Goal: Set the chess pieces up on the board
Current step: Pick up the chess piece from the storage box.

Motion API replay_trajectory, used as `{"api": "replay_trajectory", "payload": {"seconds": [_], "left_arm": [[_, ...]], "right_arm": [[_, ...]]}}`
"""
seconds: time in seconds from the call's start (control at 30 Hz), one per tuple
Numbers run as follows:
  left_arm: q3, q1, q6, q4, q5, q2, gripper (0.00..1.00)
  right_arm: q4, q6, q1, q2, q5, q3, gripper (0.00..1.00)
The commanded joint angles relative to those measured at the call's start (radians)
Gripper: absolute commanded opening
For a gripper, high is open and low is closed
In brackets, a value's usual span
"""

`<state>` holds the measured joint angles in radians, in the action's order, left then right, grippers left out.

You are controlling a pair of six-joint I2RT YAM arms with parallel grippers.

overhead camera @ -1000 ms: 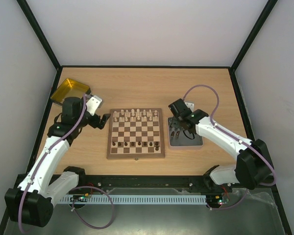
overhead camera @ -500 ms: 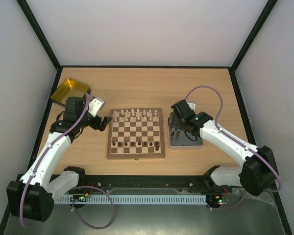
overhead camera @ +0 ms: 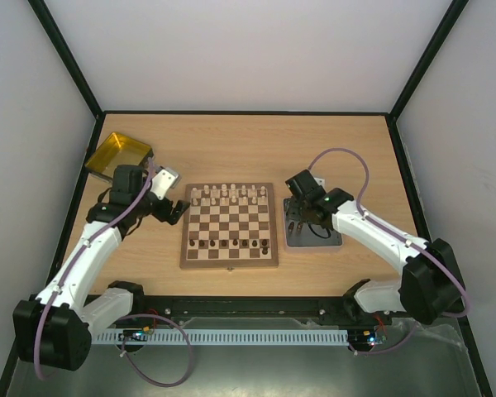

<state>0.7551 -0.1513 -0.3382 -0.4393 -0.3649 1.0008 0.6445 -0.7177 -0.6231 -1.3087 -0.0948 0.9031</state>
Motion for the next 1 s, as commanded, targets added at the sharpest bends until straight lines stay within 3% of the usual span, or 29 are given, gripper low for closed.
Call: {"api": "replay_trajectory", "payload": {"seconds": [0.0,0.1,0.37,0.47,0.73,0.83,0.97], "left_arm": [[-0.013,0.005,-0.010,0.001,-0.022,0.012,1.00],[-0.013,0.004,-0.007,0.002,-0.020,0.014,1.00],[-0.025,0.004,-0.010,0.006,-0.038,0.015,1.00],[-0.027,0.004,-0.009,0.010,-0.040,0.014,1.00],[-0.029,0.003,-0.009,0.011,-0.039,0.022,1.00],[-0.031,0.002,-0.009,0.013,-0.041,0.021,1.00],[-0.034,0.002,-0.009,0.013,-0.049,0.019,0.99]], "right_arm": [[-0.016,0.003,-0.001,-0.020,0.026,-0.011,0.41],[-0.016,0.010,-0.001,-0.050,0.051,-0.006,0.42],[-0.014,0.015,-0.001,-0.073,0.061,-0.011,0.23],[-0.014,0.014,-0.001,-0.076,0.065,-0.016,0.21],[-0.011,-0.008,0.025,-0.070,0.019,-0.028,0.32],[-0.022,-0.015,0.072,-0.048,0.019,-0.049,0.43],[-0.046,-0.018,0.148,-0.016,0.044,-0.083,0.46]]}}
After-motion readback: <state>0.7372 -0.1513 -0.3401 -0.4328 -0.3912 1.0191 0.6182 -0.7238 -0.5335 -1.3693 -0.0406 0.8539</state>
